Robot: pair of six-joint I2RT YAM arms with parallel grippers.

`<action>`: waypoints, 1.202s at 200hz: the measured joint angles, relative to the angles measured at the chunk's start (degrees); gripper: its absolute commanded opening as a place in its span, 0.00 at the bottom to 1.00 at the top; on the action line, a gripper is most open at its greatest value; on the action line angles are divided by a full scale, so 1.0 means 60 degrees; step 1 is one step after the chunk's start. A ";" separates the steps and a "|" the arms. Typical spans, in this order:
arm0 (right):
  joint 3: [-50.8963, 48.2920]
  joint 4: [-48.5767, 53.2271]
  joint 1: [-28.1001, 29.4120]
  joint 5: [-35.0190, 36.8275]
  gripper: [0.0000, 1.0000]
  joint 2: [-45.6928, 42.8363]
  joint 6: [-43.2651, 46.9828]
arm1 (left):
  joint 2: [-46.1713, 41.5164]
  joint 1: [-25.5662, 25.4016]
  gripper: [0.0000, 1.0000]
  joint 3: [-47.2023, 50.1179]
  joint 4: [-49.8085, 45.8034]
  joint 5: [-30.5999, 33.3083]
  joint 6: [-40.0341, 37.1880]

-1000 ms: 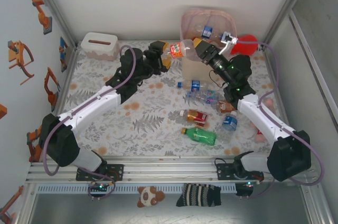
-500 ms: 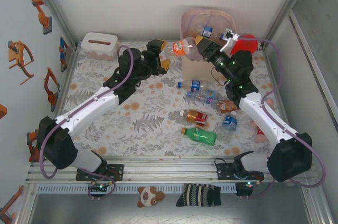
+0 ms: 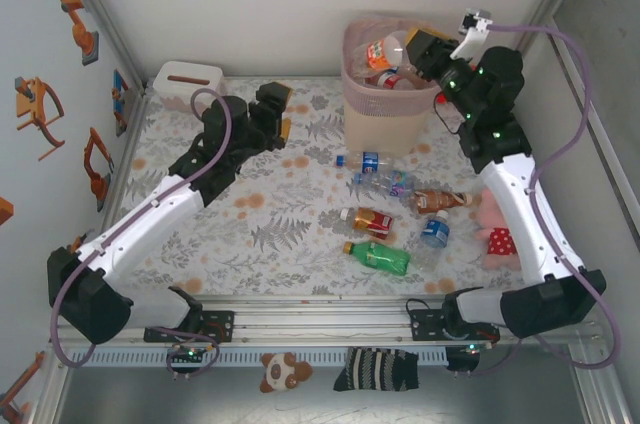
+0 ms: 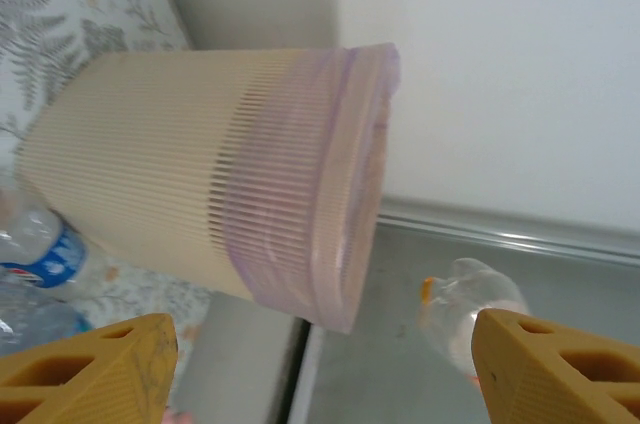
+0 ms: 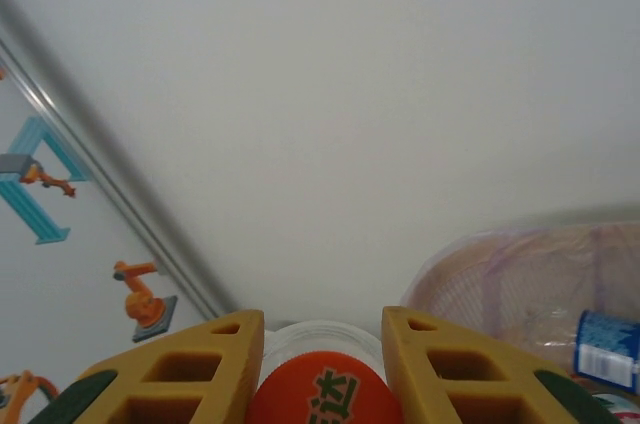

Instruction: Put the plastic bottles in the bin

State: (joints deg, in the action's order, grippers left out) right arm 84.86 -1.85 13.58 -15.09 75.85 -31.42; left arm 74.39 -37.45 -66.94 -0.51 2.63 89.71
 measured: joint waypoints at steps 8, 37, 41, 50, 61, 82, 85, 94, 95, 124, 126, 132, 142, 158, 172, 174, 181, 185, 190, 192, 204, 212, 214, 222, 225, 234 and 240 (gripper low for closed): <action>0.0299 0.0331 -0.0055 0.0073 0.20 0.0168 0.0259 | -0.0022 0.0000 0.77 0.0000 -0.0237 0.0047 -0.0215; 0.1217 0.1526 -0.0120 0.0404 0.19 0.0922 0.1333 | -0.0069 0.0004 0.77 0.0000 -0.0863 0.0168 -0.0820; 0.1308 0.1668 -0.0120 0.0433 0.19 0.1035 0.1504 | -0.0080 0.0007 0.77 0.0000 -0.0914 0.0182 -0.0871; 0.1479 0.1938 -0.0120 0.0506 0.19 0.1260 0.1869 | -0.0102 0.0011 0.77 0.0000 -0.1045 0.0211 -0.0991; 0.1570 0.2164 -0.0120 0.0572 0.19 0.1497 0.2339 | -0.0153 0.0015 0.77 0.0000 -0.1180 0.0248 -0.1115; 0.1610 0.2397 -0.0120 0.0659 0.19 0.1905 0.3238 | -0.0255 0.0040 0.77 0.0011 -0.1330 0.0321 -0.1271; 0.1617 0.2415 -0.0120 0.0674 0.19 0.1967 0.3355 | -0.0270 0.0051 0.77 0.0018 -0.1341 0.0324 -0.1297; 0.1639 0.2426 -0.0120 0.0674 0.19 0.2160 0.3719 | -0.0328 0.0073 0.77 0.0055 -0.1351 0.0357 -0.1330; 0.1643 0.2430 -0.0120 0.0674 0.19 0.2175 0.3745 | -0.0339 0.0073 0.77 0.0058 -0.1359 0.0361 -0.1333; 0.1898 0.2251 -0.0120 0.0590 0.19 0.2892 0.4546 | -0.0444 0.0127 0.77 0.0160 -0.1406 0.0415 -0.1373; 0.1905 0.2215 -0.0120 0.0561 0.19 0.2954 0.4583 | -0.0455 0.0127 0.77 0.0164 -0.1421 0.0415 -0.1377; 0.1923 0.2142 -0.0120 0.0521 0.19 0.3075 0.4666 | -0.0463 0.0131 0.77 0.0182 -0.1428 0.0419 -0.1381; 0.1982 0.1967 -0.0120 0.0444 0.19 0.3351 0.4783 | -0.0495 0.0135 0.77 0.0215 -0.1450 0.0423 -0.1395; 0.2047 0.1650 -0.0120 0.0357 0.19 0.3774 0.4921 | -0.0601 0.0135 0.77 0.0324 -0.1508 0.0448 -0.1395; 0.2047 0.1246 -0.0113 0.0204 0.19 0.4084 0.5002 | -0.0729 0.0146 0.77 0.0459 -0.1570 0.0503 -0.1395; 0.2047 0.1195 -0.0109 0.0182 0.19 0.4138 0.5020 | -0.0754 0.0153 0.77 0.0481 -0.1577 0.0517 -0.1395; 0.2047 0.1024 -0.0098 0.0127 0.20 0.4248 0.5064 | -0.0827 0.0160 0.77 0.0546 -0.1606 0.0568 -0.1395; 0.2047 0.0940 -0.0098 0.0113 0.20 0.4302 0.5093 | -0.0871 0.0175 0.77 0.0586 -0.1621 0.0590 -0.1395; 0.2047 0.0812 -0.0095 0.0087 0.20 0.4364 0.5155 | -0.0922 0.0186 0.77 0.0623 -0.1650 0.0630 -0.1399; 0.2047 0.0758 -0.0095 0.0080 0.20 0.4386 0.5176 | -0.0943 0.0189 0.77 0.0630 -0.1668 0.0641 -0.1395; 0.2047 0.0495 -0.0091 0.0055 0.22 0.4495 0.5337 | -0.1053 0.0204 0.77 0.0663 -0.1749 0.0725 -0.1399; 0.2044 0.0364 -0.0091 0.0055 0.23 0.4550 0.5461 | -0.1129 0.0222 0.77 0.0678 -0.1789 0.0787 -0.1399; 0.2044 0.0350 -0.0091 0.0051 0.24 0.4561 0.5486 | -0.1155 0.0233 0.77 0.0681 -0.1796 0.0809 -0.1399; 0.2011 0.0211 -0.0091 0.0033 0.26 0.4594 0.5584 | -0.1228 0.0248 0.77 0.0681 -0.1818 0.0863 -0.1402; 0.1989 0.0168 -0.0091 0.0022 0.27 0.4601 0.5617 | -0.1249 0.0251 0.77 0.0681 -0.1821 0.0878 -0.1402; 0.1902 0.0098 -0.0091 -0.0033 0.31 0.4601 0.5701 | -0.1319 0.0251 0.77 0.0681 -0.1821 0.0922 -0.1406; 0.1821 0.0033 -0.0087 -0.0095 0.34 0.4594 0.5752 | -0.1351 0.0251 0.77 0.0681 -0.1825 0.0940 -0.1406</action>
State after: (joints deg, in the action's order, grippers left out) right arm 95.79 -1.65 13.06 -15.66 103.42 3.09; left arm 66.28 -35.94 -62.85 -11.46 8.27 81.28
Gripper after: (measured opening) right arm 0.313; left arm 0.769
